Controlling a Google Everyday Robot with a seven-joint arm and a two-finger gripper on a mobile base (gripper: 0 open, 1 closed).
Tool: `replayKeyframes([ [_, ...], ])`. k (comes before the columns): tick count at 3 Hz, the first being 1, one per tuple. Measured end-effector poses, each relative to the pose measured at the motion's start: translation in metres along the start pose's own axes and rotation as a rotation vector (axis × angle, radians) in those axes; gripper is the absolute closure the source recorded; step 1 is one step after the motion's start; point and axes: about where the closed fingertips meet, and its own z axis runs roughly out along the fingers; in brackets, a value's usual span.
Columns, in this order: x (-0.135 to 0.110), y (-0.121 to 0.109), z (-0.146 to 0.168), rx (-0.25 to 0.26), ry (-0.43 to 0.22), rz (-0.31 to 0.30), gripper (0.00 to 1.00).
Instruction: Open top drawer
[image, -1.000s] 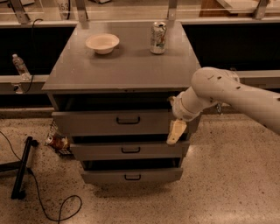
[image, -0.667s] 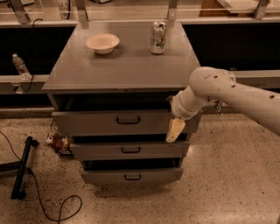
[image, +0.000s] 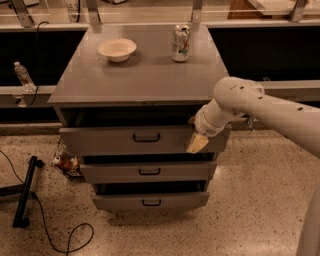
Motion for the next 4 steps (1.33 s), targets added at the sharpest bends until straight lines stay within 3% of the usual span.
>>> replayKeyframes([
  [1,0.0,0.005,-0.008,-0.036,0.008,-0.01,0.63],
  [2,0.002,0.022,-0.036,-0.089,0.039,0.009,0.85],
  [3,0.002,0.064,-0.064,-0.193,0.052,0.063,1.0],
  [4,0.002,0.068,-0.065,-0.203,0.052,0.067,0.85],
])
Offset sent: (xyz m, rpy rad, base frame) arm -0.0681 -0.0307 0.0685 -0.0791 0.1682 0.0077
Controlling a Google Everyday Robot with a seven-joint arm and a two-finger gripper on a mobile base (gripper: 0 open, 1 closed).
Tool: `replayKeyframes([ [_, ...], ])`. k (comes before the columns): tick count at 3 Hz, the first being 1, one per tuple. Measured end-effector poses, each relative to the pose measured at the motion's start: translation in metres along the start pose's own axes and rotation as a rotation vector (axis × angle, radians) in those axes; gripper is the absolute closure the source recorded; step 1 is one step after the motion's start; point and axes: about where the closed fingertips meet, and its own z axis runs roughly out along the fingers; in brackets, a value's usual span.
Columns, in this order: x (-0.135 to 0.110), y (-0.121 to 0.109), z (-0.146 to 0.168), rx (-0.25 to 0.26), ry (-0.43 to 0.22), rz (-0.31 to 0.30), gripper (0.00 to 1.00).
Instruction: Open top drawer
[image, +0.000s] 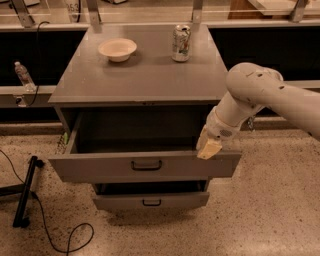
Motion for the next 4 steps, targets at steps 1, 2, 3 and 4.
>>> replayKeyframes([
  [1,-0.003,0.011,0.002,-0.044,-0.006,0.043,0.62],
  [2,-0.011,0.012,0.006,-0.073,-0.02,0.074,0.63],
  [3,-0.014,-0.002,0.005,-0.06,-0.018,0.071,0.86],
  [4,-0.011,-0.021,-0.009,-0.017,-0.01,0.071,1.0],
])
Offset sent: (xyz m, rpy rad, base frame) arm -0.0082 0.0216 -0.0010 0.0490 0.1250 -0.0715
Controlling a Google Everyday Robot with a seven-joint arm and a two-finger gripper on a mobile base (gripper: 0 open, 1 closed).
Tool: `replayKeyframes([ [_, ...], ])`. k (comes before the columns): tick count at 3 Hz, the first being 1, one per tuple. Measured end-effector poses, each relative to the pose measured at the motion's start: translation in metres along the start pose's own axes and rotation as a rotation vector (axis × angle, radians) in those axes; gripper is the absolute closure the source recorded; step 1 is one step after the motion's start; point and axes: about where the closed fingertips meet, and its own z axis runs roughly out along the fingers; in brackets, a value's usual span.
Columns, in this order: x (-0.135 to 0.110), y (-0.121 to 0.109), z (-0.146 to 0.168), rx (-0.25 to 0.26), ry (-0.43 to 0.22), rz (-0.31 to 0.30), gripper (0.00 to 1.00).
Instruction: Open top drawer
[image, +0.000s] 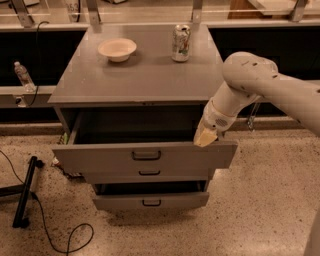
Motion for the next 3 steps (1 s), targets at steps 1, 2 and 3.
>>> replayKeyframes([
  [1,0.0021,-0.0048,-0.0104,0.02,0.002,-0.004,1.0],
  [2,0.0025,-0.0051,-0.0115,0.022,0.002,-0.003,1.0],
  [3,0.0013,-0.0034,-0.0156,0.071,-0.015,-0.024,1.0],
])
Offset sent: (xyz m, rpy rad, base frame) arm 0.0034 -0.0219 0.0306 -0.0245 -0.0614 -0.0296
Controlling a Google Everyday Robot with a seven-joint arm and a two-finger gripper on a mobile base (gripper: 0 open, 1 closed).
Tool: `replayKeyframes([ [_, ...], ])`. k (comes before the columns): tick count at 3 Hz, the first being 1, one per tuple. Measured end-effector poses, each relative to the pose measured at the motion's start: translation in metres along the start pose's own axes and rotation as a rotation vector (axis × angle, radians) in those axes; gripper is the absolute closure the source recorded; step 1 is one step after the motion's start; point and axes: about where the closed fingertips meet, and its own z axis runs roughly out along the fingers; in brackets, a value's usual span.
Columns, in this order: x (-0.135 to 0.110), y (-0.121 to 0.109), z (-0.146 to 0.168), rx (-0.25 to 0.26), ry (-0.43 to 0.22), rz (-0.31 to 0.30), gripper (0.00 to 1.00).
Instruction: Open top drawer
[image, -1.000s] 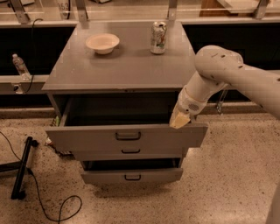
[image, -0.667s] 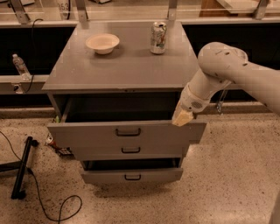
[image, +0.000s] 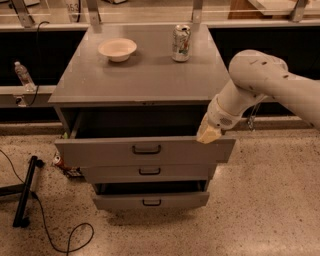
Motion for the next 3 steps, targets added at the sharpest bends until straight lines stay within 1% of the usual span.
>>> replayKeyframes([
  [1,-0.008,-0.002,-0.01,0.134,-0.05,-0.052,1.0],
  [2,-0.016,-0.017,-0.014,0.246,-0.087,-0.087,1.0],
  [3,-0.021,-0.03,-0.003,0.282,-0.103,-0.103,1.0],
])
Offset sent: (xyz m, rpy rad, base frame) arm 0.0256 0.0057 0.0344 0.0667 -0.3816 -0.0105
